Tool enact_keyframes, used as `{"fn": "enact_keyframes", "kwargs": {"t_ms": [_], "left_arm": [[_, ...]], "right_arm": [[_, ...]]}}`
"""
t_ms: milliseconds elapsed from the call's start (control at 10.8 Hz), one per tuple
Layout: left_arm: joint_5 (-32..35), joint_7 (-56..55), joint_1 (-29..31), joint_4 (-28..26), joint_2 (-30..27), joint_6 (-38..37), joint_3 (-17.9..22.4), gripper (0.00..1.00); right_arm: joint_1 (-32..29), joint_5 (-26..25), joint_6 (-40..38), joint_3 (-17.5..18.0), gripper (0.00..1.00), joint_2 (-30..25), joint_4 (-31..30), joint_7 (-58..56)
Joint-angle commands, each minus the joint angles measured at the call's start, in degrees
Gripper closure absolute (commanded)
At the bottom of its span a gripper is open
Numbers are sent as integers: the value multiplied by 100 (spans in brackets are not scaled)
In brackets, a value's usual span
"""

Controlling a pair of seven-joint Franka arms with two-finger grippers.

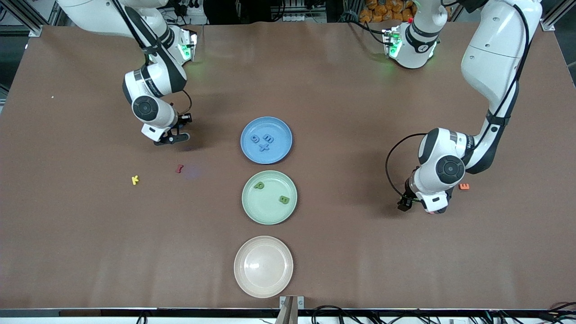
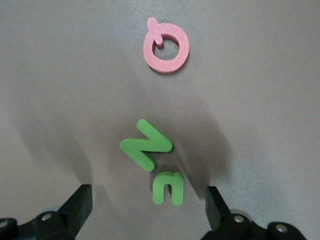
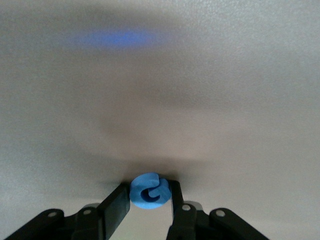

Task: Sort letters by color into matching plates
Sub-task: 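Grasp the blue G with the right gripper while the left gripper reaches the green u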

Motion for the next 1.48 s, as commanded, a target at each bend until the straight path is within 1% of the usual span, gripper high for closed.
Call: {"fn": "enact_keyframes", "kwargs": {"t_ms": [0, 92, 462, 740, 1017, 1110, 1202, 1387], "left_arm": [[103, 82, -25, 125, 72, -23, 28, 0], [103, 82, -16, 134, 89, -6, 28, 0], [94, 82, -7, 213, 195, 222, 28, 0], [94, 82, -7, 213, 230, 258, 28, 0], [94, 82, -7, 213, 239, 319, 28, 0], [86, 56, -7, 213, 265, 337, 28, 40], [86, -5, 19, 213, 265, 337, 28, 99], [77, -50, 19, 213, 265, 363, 28, 100]], "right_arm": [[-166, -61, 81, -13, 64, 19, -123, -179], [-166, -61, 81, -48, 65, 19, -123, -214], [-175, -61, 81, -57, 75, 19, -106, -206], [-175, -53, 64, -57, 78, 19, -70, -206], [-175, -35, -129, -57, 80, 10, 35, -189], [-175, -26, -182, -74, 80, 10, 87, -180], [-175, -9, -243, -74, 80, 10, 123, -180], [-175, 18, -384, -74, 81, 10, 228, -171]]}}
